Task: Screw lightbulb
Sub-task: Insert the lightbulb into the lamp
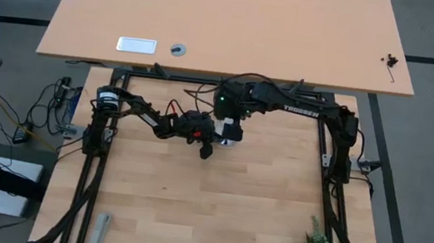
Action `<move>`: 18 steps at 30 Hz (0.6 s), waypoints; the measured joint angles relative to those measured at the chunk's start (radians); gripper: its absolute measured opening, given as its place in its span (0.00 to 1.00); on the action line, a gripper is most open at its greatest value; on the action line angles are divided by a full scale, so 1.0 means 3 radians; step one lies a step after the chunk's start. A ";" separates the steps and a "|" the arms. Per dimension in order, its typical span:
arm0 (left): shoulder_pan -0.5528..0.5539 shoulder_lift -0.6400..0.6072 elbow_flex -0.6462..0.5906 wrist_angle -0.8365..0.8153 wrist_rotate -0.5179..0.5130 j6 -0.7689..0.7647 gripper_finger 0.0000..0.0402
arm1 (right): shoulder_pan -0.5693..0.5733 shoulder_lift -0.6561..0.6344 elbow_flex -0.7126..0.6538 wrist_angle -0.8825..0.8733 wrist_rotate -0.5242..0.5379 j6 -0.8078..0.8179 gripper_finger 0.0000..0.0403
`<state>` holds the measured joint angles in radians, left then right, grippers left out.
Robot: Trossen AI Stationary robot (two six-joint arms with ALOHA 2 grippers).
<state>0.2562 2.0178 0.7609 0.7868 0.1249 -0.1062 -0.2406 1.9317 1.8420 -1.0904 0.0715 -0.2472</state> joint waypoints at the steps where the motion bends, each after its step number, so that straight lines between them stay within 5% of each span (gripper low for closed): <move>1: 0.0000 0.0000 0.0000 0.0000 0.0000 0.0000 0.02 | -0.0021 -0.0002 -0.0025 0.0013 -0.0023 -0.0081 0.80; 12: 0.0000 0.0000 0.0000 0.0000 0.0000 0.0000 0.02 | -0.0145 -0.0011 -0.0320 0.0162 -0.0389 -0.0110 0.72; 18: 0.0000 0.0000 0.0000 0.0000 0.0000 0.0000 0.02 | -0.0135 -0.0026 -0.0384 0.0240 -0.0266 0.0953 0.68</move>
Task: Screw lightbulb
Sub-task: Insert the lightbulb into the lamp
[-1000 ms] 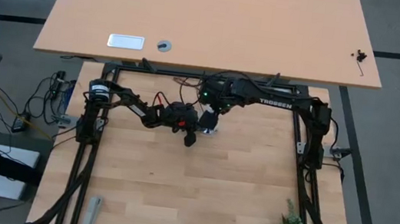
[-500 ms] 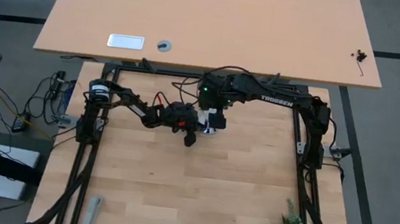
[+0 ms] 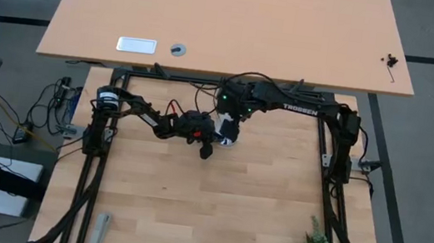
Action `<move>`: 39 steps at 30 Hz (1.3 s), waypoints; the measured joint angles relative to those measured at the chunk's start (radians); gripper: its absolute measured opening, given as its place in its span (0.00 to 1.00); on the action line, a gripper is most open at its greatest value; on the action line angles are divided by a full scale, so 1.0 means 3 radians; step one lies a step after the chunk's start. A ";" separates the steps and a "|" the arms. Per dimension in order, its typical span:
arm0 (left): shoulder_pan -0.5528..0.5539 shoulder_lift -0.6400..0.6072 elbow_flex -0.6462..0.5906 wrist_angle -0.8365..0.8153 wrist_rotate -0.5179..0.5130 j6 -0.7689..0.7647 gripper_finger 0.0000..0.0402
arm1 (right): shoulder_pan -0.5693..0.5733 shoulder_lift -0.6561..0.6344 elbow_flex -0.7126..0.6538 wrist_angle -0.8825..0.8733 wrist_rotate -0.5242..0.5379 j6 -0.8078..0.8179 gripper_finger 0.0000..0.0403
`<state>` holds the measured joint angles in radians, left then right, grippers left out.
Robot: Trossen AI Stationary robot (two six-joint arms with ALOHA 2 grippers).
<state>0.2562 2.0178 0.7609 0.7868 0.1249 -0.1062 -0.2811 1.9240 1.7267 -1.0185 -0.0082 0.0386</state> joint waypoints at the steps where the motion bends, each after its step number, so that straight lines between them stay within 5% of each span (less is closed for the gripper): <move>1: 0.0000 0.0000 0.0000 0.0000 0.0000 0.0000 0.02 | 0.0001 0.0000 0.0000 -0.0014 0.0040 0.0226 0.68; 4: 0.0000 0.0000 0.0000 0.0000 0.0000 0.0000 0.02 | 0.0004 0.0001 0.0013 -0.0047 0.0067 0.0484 0.69; 12: 0.0000 0.0000 0.0001 0.0001 0.0000 0.0000 0.02 | 0.0037 0.0027 0.0337 -0.0220 0.0156 0.0161 0.74; 22: 0.0000 0.0003 0.0000 0.0069 -0.0001 -0.0002 0.02 | 0.0119 0.0025 0.0622 -0.0410 0.0305 0.0013 0.68; 27: -0.0004 0.0003 0.0000 0.0078 -0.0003 -0.0008 0.02 | 0.0221 0.0011 0.0624 -0.0499 0.0653 -0.0141 0.53; 39: -0.0013 0.0003 -0.0003 0.0103 -0.0051 -0.0013 0.02 | 0.0358 0.0008 0.0627 -0.0521 0.0661 -0.0393 0.04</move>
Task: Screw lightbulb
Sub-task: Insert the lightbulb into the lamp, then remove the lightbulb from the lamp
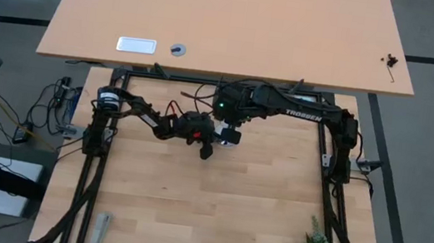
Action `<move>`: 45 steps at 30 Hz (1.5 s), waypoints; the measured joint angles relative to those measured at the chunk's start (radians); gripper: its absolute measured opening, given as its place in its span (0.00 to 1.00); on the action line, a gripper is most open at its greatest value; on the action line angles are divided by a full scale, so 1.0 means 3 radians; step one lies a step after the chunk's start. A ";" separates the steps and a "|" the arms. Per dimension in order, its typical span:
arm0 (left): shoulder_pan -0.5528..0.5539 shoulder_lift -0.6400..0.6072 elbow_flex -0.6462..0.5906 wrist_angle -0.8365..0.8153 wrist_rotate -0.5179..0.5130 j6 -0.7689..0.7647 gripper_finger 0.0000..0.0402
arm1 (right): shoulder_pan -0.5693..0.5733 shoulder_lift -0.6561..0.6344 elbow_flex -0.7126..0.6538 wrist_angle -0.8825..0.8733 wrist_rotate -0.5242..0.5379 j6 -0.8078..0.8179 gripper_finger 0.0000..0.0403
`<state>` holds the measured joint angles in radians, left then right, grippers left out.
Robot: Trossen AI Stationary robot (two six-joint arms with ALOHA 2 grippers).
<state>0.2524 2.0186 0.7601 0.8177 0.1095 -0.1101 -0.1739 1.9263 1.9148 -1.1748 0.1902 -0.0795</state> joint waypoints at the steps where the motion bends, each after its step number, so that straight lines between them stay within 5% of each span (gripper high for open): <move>1: -0.0006 -0.0002 0.0000 0.0002 -0.0006 0.0000 0.02 | 0.0000 -0.0005 0.0000 -0.0001 0.0000 -0.0010 0.02; 13: -0.0045 -0.0102 -0.0004 -0.0112 -0.0020 0.0006 0.02 | 0.0079 -0.0305 -0.0395 0.0454 0.0000 -0.0120 0.02; 37: -0.0132 -0.0109 0.0050 -0.0054 -0.0033 -0.0011 0.02 | 0.0115 -0.2074 -0.3099 0.2659 -0.0004 -0.0094 0.02; 45: -0.0131 -0.0493 0.0052 -0.0749 -0.0036 0.0169 0.02 | 0.0115 -0.2364 -0.3710 0.3290 -0.0162 0.0083 0.02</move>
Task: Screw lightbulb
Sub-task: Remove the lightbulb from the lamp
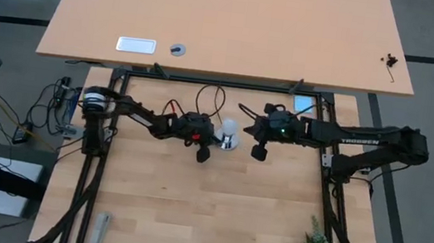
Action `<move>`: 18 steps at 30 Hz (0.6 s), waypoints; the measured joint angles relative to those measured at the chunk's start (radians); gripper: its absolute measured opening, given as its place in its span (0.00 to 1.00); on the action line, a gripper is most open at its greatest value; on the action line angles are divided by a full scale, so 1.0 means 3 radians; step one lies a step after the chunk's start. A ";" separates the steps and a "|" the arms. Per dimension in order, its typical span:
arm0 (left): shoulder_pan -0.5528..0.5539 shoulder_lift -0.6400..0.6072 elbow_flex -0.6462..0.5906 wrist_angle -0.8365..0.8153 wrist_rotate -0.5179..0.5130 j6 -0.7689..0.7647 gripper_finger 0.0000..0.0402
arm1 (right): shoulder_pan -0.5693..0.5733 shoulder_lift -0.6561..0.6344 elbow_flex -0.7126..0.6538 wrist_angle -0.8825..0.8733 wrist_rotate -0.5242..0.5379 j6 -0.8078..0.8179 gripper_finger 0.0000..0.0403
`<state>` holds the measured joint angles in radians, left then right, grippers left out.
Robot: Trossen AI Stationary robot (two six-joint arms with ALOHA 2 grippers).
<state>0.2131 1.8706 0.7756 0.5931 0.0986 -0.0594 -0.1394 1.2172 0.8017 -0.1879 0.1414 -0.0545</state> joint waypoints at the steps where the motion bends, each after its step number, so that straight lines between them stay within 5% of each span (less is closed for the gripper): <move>1: 0.0001 -0.0059 -0.0002 -0.0045 0.0000 0.0008 0.02 | 0.0000 -0.0013 -0.0067 0.0054 -0.0030 0.0019 0.02; 18: -0.0054 -0.0354 -0.0045 -0.0215 0.0062 -0.0057 0.02 | 0.0174 0.0021 -0.0853 0.0728 -0.0133 0.0296 0.02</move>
<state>0.1970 1.7645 0.7620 0.5285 0.1173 -0.0764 -0.0872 1.2236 0.5458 0.0304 0.1017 0.0343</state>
